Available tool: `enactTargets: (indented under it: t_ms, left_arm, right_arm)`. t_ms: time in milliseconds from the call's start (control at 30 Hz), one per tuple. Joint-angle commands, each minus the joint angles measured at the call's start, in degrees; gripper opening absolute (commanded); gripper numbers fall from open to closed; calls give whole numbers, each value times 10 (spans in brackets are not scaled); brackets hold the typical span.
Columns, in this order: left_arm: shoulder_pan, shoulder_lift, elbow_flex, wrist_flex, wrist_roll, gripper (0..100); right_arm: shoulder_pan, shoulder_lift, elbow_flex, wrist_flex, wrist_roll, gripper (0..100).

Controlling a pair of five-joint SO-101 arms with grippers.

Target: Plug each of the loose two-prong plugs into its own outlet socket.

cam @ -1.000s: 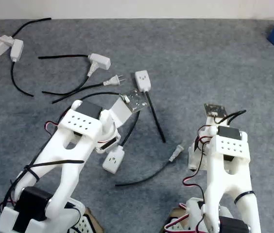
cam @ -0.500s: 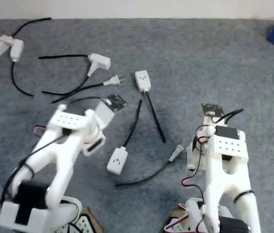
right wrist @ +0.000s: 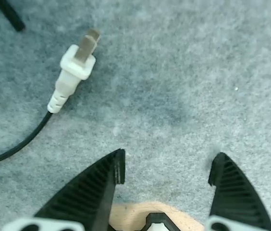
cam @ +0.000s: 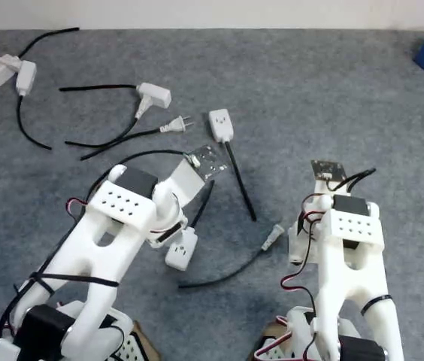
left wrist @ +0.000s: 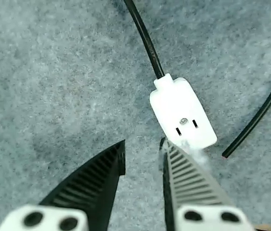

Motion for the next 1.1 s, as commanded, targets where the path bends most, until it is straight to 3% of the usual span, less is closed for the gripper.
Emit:
enactTargets:
  t_ms: [0,133,267,433,600,700,867,1067]
  left_arm:
    - [16,-9,-16,5,6,130]
    - [37,-9,32,-9,7,130]
    - [42,-7,133,-110,7,130]
    - [-25,44,200,-189,-6,130]
    - [-152,118,129,-187,-69,130]
    - [-194,153,101,-187,-90,130]
    - [-203,165,70,-180,-92,130]
    - [-214,164,-84,-61,-91,130]
  right_arm:
    - [-4,-12,-2,4,-4,281]
    - [-4,-12,-2,4,-4,281]
    - [-4,-12,-2,4,-4,281]
    - [-4,-12,-2,4,-4,281]
    - [-4,-16,7,5,-4,281]
    - [-4,-17,13,3,-3,281]
    - [-4,-17,13,3,-3,281]
    - [-4,-17,13,2,-3,281]
